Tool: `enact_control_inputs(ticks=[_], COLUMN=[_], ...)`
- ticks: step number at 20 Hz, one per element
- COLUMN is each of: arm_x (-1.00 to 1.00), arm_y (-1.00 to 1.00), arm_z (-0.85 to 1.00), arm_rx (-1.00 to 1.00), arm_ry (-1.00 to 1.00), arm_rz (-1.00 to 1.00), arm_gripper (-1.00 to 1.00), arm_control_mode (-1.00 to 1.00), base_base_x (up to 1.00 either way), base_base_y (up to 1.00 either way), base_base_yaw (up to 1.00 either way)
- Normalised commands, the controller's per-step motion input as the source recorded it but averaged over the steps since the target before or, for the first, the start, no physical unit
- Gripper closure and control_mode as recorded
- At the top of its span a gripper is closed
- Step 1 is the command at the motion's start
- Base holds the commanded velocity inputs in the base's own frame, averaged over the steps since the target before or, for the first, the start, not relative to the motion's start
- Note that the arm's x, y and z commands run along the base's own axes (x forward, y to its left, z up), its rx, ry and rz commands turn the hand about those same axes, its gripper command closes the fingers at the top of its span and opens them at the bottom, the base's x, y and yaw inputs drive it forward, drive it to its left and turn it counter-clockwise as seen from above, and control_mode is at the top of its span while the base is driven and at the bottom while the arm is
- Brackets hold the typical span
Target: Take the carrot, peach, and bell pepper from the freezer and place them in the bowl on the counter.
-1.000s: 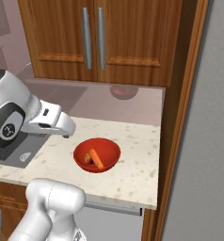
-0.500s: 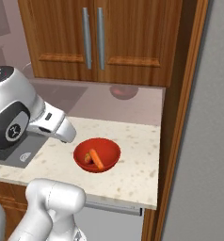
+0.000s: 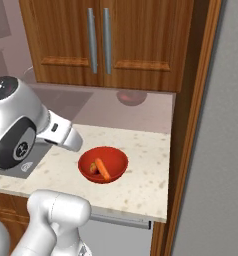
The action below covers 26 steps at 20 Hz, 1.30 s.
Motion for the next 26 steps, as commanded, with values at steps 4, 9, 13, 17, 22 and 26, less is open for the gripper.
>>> enact_control_inputs(ticks=[4, 9, 13, 17, 22, 26], arm_x=[0.0, 0.0, 0.0, 0.0, 0.0, -0.02], arm_y=[0.0, 0.0, 0.0, 0.0, 0.0, 0.0], arm_z=[-0.03, -0.04, 0.0, 0.0, 0.0, 0.0], arm_rx=[-0.01, -0.05, -0.05, -0.05, 0.0, 0.0], arm_ry=[-0.1, -0.11, -0.05, 0.0, 0.0, 0.0], arm_rz=[0.17, 0.13, -0.03, -0.13, -0.1, -0.01], arm_gripper=[-1.0, -1.0, -1.0, -1.0, -1.0, -1.0], arm_control_mode=[-1.0, -1.0, -1.0, -1.0, -1.0, 1.0], base_base_x=[0.0, 0.0, 0.0, 0.0, 0.0, -0.48], base_base_y=[0.0, 0.0, 0.0, 0.0, 0.0, -0.05], base_base_yaw=[0.0, 0.0, 0.0, 0.0, 0.0, 0.0])
